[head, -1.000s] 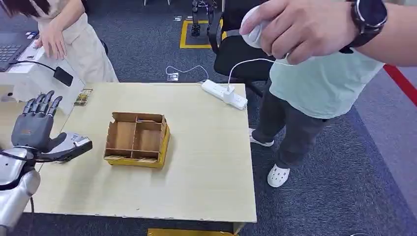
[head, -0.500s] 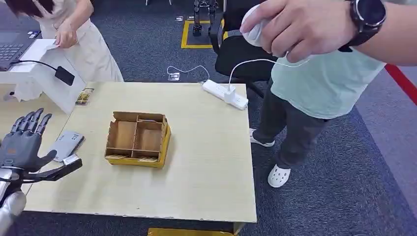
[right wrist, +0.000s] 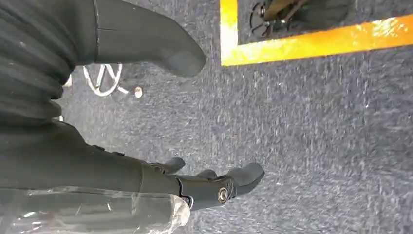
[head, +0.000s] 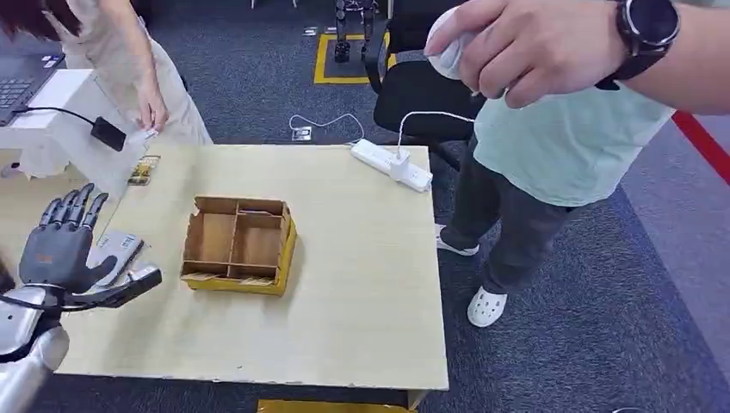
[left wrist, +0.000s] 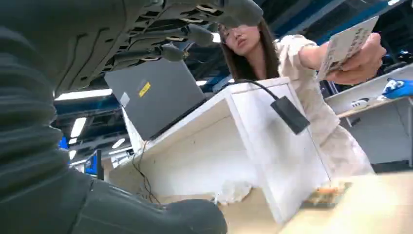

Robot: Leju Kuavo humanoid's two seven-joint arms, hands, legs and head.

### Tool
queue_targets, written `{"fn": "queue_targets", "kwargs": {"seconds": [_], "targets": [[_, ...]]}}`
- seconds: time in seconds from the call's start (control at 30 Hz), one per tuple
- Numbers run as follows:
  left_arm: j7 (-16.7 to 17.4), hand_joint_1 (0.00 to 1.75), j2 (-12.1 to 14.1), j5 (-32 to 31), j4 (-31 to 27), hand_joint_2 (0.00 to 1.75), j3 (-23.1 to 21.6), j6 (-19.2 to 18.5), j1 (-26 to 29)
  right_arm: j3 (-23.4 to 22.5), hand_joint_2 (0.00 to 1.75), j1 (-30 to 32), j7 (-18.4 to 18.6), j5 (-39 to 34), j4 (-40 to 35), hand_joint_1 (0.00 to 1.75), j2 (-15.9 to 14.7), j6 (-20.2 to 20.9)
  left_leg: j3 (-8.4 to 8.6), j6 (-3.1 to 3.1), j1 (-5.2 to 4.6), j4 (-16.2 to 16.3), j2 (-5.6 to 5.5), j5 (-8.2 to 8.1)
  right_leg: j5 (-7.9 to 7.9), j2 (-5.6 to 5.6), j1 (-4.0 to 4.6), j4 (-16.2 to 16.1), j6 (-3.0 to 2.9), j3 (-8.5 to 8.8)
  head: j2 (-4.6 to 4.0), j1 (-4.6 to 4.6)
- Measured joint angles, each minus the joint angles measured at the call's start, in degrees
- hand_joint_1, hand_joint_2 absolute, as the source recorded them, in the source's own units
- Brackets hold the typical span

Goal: Pass the card to the sensor for recognition and then transmit it.

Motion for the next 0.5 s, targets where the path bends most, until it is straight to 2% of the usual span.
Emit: {"fn": "queue_targets", "kwargs": {"seconds": [0.03,0.07,0.1,0.3,0.5], "targets": [[0.9,0.0,0.2,1.0,-0.9,1.75,0.0,0.7,1.6,0.0,1.75,0.3,0.1,0.8,0.0,0.0,-0.1,-0.1,0.0,-0.01,0.0,0.0,0.11,-0.04,-0.02,0.09,0.0,0.0,0.0,-0.03,0.0,0.0],[1.2,0.0,1.2,2.2,-3.4,1.75,0.4,1.6,6.1,0.0,1.75,0.3,0.1,1.7,0.0,0.0,-0.1,-0.2,0.0,-0.04,0.01,0.0,0.11,-0.1,-0.07,0.11,0.0,0.0,-0.02,-0.05,0.0,0.02],[-1.1,0.0,2.5,3.9,-5.3,1.75,4.1,1.3,10.8,0.3,1.75,-0.4,0.9,2.9,0.0,0.0,0.3,-0.1,-0.02,-0.1,0.07,0.0,0.09,-0.13,-0.15,0.08,0.03,0.0,-0.04,-0.12,0.0,-0.07],[-3.0,0.0,2.2,2.0,-5.3,1.75,5.1,-0.2,8.9,0.4,1.75,-1.2,0.7,2.2,-0.3,0.0,0.6,0.2,0.01,-0.09,0.08,0.0,-0.14,-0.05,-0.17,-0.15,0.05,0.0,-0.01,-0.04,0.0,-0.04],[-1.1,0.0,0.4,1.2,-4.4,1.75,3.8,-0.3,3.3,0.2,1.75,-0.9,0.3,2.1,-0.3,0.0,0.6,0.2,0.01,-0.08,0.06,0.0,-0.11,-0.03,-0.04,-0.09,0.03,0.0,-0.05,-0.03,0.0,-0.02]]}}
